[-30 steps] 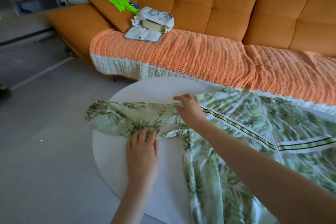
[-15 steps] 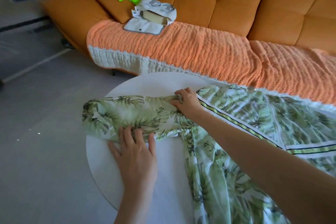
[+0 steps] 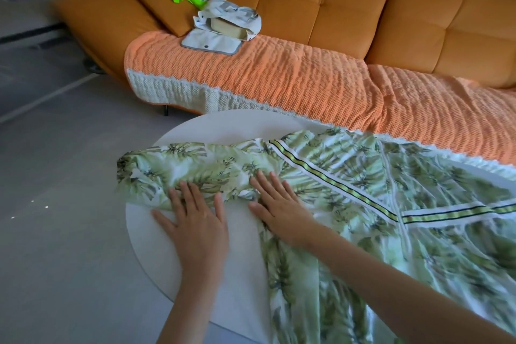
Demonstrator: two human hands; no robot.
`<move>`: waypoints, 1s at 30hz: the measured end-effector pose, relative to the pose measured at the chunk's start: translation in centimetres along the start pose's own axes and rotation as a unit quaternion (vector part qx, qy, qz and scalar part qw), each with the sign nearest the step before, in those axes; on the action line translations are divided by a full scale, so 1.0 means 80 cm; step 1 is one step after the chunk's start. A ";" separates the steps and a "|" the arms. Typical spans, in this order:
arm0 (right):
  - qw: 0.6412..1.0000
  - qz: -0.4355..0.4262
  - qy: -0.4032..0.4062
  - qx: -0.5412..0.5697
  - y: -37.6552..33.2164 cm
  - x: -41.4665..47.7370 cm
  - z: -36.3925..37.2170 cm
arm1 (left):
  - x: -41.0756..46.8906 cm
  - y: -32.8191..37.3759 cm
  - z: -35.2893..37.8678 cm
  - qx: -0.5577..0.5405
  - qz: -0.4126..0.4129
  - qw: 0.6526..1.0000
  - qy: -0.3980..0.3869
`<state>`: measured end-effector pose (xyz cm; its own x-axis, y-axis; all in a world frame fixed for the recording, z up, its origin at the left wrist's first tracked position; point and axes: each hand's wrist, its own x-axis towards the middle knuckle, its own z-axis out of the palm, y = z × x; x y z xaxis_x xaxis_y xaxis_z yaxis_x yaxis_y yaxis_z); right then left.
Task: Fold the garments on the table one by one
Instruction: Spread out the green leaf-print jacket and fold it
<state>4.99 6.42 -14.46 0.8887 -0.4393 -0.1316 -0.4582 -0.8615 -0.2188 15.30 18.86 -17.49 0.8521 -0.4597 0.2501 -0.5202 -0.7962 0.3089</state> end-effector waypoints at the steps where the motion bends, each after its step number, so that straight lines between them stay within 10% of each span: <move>1: 1.000 0.013 0.006 -0.012 -0.006 0.005 0.002 | -0.001 0.000 0.000 0.004 0.002 1.000 -0.002; 12: 0.986 0.024 0.081 0.142 0.030 -0.084 -0.031 | 0.002 0.010 -0.027 -0.136 0.163 0.971 0.109; 20: 0.995 0.065 0.009 0.073 0.034 -0.197 -0.018 | -0.064 0.043 -0.084 -0.136 0.093 0.973 -0.161; 26: 0.986 0.103 0.033 0.124 0.022 -0.213 -0.020 | -0.074 0.057 -0.076 -0.163 0.039 0.964 -0.208; 30: 0.992 0.114 -0.050 -0.016 0.045 -0.240 -0.004 | -0.067 0.026 -0.071 -0.371 -0.093 0.888 -0.258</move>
<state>-13.73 11.69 -12.44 0.7549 -0.5980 -0.2692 -0.6452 -0.7508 -0.1413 9.34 21.89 -13.01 0.7406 -0.6189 -0.2618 -0.1006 -0.4873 0.8674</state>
